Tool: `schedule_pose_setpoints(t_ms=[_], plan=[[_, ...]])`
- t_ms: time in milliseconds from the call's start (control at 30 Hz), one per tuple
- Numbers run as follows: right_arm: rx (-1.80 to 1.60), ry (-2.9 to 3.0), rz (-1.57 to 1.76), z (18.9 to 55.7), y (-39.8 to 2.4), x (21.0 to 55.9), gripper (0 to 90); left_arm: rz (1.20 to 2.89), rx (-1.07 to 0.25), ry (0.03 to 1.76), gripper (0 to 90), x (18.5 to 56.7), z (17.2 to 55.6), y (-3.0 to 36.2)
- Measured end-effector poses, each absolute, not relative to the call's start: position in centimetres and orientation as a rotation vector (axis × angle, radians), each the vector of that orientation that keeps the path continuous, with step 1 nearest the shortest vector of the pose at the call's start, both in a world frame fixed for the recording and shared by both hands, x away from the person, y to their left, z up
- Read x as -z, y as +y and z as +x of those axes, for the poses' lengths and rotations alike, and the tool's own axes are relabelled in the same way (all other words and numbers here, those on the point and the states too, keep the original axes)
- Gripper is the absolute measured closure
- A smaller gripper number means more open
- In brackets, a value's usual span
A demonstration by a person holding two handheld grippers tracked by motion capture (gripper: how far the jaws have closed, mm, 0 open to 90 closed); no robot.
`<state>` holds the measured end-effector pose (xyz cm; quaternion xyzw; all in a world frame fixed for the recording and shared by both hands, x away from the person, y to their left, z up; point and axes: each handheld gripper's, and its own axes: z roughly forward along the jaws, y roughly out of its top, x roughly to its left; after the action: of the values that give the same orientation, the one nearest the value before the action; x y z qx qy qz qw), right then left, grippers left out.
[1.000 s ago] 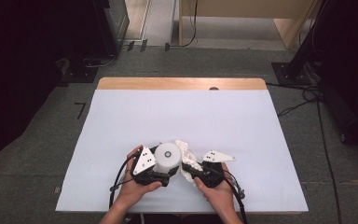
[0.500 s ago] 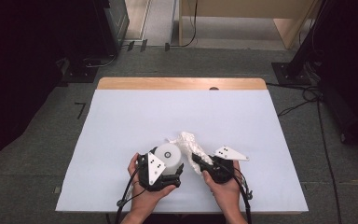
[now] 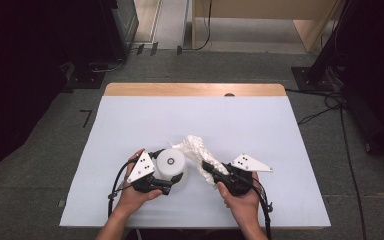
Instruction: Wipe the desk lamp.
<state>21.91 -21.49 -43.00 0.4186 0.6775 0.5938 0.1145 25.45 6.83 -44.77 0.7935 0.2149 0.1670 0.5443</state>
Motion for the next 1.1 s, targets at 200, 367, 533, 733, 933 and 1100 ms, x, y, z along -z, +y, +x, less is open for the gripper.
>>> schedule_pose_setpoints(t_ms=[200, 367, 533, 733, 933, 1100], plan=[[-1.749, 2.004, 1.181, 21.7, -20.1, 42.7, 76.0, 1.907, -0.376, 0.532, 8.9, 45.5, 25.4, 5.4], [-1.704, 2.053, 1.24, 22.0, -19.3, 44.7, 76.5, 1.905, -0.372, 0.544, 8.9, 45.6, 25.3, 5.5], [-1.615, 2.139, 1.315, 22.7, -18.9, 46.9, 76.6, 1.907, -0.375, 0.546, 8.9, 45.6, 25.2, 5.5], [-1.578, 2.212, 1.394, 23.2, -18.9, 48.7, 76.5, 1.906, -0.375, 0.544, 9.0, 45.6, 25.2, 5.5], [-1.655, 2.144, 1.341, 23.0, -19.2, 46.5, 76.6, 1.906, -0.381, 0.548, 9.0, 45.6, 25.1, 5.4], [-1.737, 2.06, 1.236, 22.0, -19.5, 43.2, 76.3, 1.905, -0.381, 0.552, 9.0, 45.6, 25.1, 5.4]])
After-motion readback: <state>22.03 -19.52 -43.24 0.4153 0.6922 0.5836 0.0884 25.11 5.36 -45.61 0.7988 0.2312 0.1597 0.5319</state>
